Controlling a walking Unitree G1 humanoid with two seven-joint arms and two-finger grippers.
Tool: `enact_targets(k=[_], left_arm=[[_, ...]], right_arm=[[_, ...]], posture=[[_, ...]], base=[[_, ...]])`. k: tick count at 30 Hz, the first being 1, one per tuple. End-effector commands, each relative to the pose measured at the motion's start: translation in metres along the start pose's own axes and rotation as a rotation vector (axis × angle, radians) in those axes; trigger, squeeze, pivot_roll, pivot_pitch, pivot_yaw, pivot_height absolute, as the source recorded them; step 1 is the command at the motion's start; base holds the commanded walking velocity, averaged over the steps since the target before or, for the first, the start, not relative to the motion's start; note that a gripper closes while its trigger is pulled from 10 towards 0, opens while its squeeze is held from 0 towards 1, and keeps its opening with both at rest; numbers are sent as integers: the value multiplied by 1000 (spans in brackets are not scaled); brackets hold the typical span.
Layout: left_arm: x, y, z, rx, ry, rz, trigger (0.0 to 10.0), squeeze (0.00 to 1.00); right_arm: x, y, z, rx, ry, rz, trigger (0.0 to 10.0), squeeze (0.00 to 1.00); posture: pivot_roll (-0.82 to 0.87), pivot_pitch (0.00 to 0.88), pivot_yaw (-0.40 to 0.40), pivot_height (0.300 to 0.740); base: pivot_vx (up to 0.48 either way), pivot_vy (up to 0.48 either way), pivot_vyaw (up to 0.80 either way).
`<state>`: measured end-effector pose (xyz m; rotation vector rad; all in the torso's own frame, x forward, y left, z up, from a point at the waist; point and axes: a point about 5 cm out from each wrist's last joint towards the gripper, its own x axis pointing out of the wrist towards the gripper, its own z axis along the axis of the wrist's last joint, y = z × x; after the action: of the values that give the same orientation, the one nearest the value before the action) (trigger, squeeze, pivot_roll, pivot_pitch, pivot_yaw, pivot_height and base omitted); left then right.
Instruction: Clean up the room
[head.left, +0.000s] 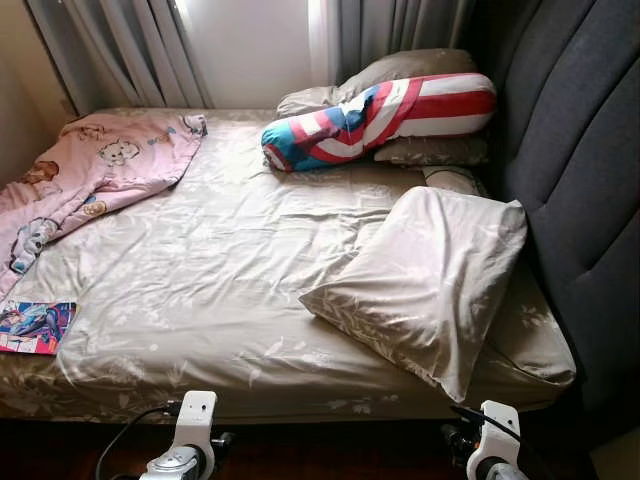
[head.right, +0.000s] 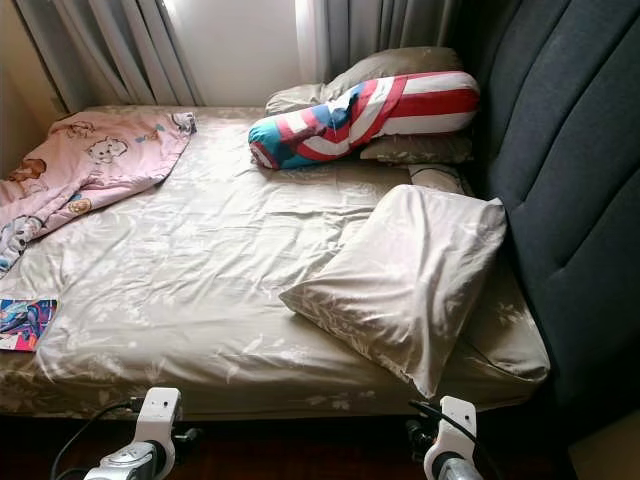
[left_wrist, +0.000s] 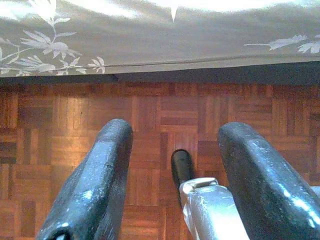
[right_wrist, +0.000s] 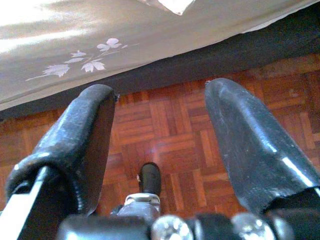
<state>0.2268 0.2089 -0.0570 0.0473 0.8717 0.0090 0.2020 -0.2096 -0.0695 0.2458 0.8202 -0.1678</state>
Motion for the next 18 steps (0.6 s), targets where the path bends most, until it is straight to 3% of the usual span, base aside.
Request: enact_targets(k=[1, 18], left_arm=[[0, 2, 0, 7, 3, 4, 10000, 0], [0, 2, 0, 4, 2, 2, 10000, 0]], right_arm=[[0, 1, 1, 18, -7, -2, 10000, 0], [0, 1, 1, 18, -8, -2, 10000, 0]], posture=[[18, 0, -19, 740], [18, 0, -21, 740]], base=[[285, 0, 0], [291, 0, 0]])
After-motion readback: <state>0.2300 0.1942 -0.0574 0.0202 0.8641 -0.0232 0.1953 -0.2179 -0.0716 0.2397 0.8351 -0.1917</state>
